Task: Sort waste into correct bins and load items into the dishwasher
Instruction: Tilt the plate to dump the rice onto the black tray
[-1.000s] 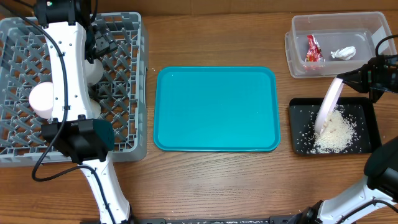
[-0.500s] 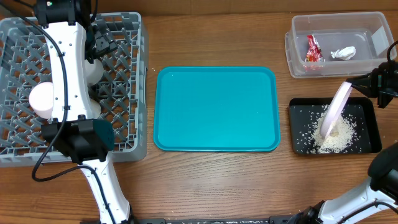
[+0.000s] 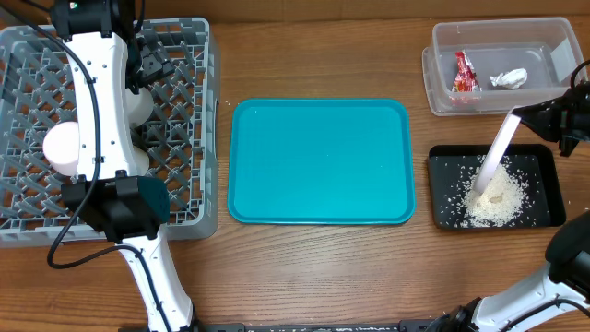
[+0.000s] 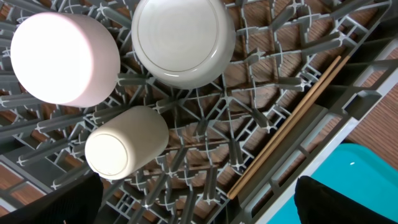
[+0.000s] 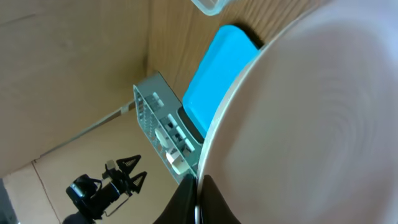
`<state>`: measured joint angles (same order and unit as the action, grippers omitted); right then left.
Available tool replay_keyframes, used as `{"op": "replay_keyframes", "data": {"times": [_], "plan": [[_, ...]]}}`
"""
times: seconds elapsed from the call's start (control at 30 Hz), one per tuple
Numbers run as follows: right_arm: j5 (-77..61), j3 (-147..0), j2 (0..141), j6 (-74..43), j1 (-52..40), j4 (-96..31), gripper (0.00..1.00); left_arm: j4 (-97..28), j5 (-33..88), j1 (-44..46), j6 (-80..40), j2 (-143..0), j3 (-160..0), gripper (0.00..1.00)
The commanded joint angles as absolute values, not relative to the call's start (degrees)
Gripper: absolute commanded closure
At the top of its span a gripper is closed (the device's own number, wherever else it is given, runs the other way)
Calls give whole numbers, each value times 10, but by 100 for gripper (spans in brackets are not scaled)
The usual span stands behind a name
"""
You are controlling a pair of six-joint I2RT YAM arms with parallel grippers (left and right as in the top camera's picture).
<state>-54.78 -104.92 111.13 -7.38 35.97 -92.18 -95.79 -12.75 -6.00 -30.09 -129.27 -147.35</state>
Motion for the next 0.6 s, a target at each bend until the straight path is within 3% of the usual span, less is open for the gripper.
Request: {"op": "replay_keyframes", "data": {"times": [0.0, 0.5, 0.57], "plan": [[-538, -1065, 1100, -45, 361, -916, 96, -957, -139, -57, -302, -1293, -1475, 0], [-568, -1064, 1098, 74, 358, -938, 96, -957, -139, -56, -302, -1293, -1475, 0], [-528, -1064, 1100, 40, 357, -933, 96, -957, -139, -56, -302, -1293, -1475, 0]]}}
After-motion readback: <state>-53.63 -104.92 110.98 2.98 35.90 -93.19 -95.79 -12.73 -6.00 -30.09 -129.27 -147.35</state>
